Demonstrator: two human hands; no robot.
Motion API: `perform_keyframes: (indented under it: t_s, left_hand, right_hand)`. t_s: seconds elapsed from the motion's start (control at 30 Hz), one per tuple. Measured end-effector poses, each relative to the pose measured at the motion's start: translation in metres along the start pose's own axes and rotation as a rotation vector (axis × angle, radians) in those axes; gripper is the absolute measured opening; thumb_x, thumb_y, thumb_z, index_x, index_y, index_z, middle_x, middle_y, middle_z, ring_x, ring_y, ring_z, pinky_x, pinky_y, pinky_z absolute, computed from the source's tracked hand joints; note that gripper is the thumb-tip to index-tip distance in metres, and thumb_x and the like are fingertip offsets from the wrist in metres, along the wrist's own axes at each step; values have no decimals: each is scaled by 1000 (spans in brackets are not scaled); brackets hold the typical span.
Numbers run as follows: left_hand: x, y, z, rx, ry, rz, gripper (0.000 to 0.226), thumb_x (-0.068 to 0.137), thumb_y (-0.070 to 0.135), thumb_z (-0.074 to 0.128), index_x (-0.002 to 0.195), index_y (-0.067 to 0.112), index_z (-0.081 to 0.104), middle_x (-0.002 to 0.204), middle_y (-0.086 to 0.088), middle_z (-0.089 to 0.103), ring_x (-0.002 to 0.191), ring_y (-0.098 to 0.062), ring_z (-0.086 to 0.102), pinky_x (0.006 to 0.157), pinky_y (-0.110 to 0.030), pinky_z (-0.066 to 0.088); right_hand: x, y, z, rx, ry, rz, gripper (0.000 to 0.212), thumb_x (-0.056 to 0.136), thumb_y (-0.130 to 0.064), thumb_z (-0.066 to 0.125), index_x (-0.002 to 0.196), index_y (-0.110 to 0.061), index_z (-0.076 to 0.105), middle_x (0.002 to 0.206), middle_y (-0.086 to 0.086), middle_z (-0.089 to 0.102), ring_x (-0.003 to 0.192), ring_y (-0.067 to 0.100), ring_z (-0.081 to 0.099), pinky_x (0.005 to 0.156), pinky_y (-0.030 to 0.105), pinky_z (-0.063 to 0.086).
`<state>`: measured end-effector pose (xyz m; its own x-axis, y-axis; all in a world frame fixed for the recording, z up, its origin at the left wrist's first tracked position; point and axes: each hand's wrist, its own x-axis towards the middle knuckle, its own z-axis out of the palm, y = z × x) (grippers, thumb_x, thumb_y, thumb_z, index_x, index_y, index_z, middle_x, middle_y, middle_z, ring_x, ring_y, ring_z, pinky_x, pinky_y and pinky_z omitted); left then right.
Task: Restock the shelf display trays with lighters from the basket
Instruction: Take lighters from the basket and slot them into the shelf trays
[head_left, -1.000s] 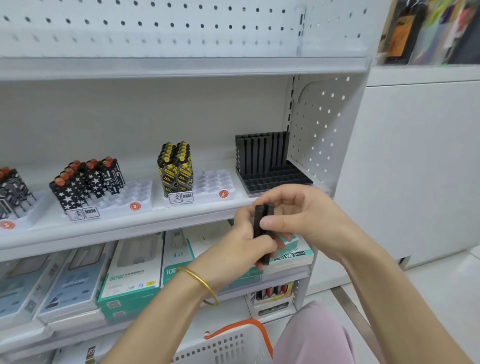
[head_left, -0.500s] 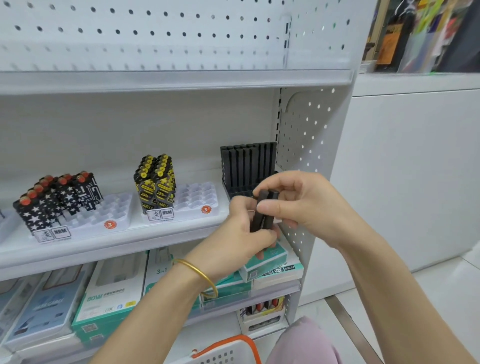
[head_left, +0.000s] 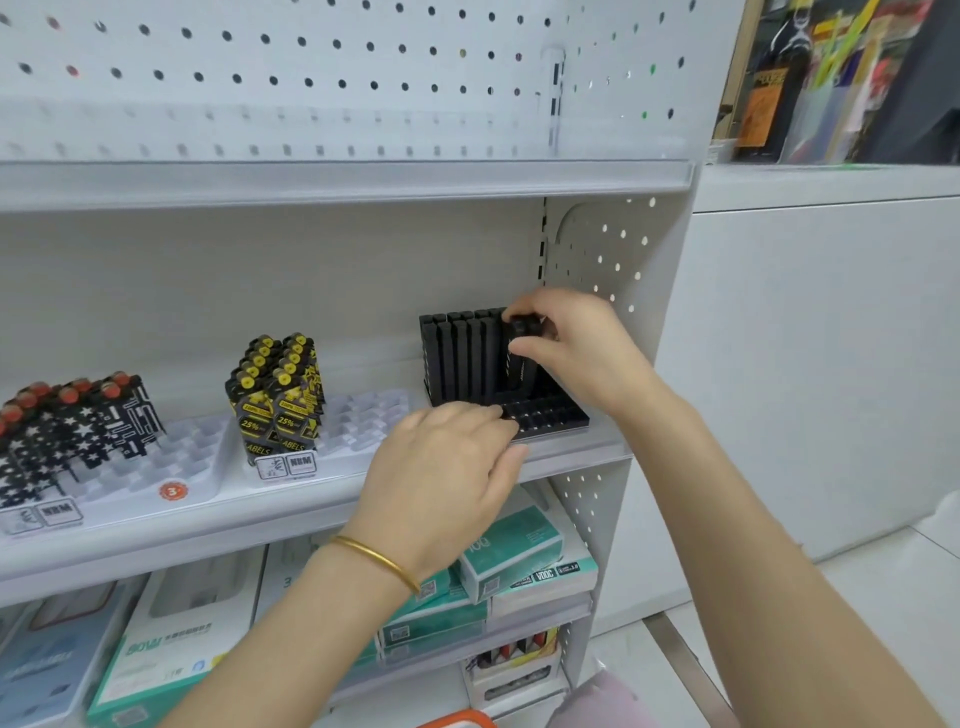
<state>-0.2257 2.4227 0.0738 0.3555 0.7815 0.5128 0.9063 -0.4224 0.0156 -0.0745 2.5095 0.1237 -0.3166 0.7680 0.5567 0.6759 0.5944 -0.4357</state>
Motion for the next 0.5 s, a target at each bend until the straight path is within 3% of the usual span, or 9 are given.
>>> perform_keyframes:
  t_s: [0.27,0.37,0.5]
  left_hand:
    - [1,-1,-3,-21,-39,-22,40,88,40,38,93,24,73,93,8,72,85,-16,68,70,-31,53]
    - [0,-1,-2,-44,-74,-33,44,88,42,35,100,23,72,101,7,71,91,-17,66,76,-34,51]
    - [0,-3,-1,-70,-74,-35,53,87,47,27,111,23,68,114,7,68,105,-18,61,87,-35,46]
  right_hand:
    - [6,4,4,79,-21,6,30,86,-12,62,116,-16,63,108,-2,64,87,13,55,73,10,40]
    - [6,3,7,114,-24,16,30,86,-11,62,115,-16,63,109,-1,64,86,11,54,72,4,37]
    - [5,1,7,90,-22,13,30,85,-13,65,113,-18,56,110,-1,60,83,13,53,74,19,41]
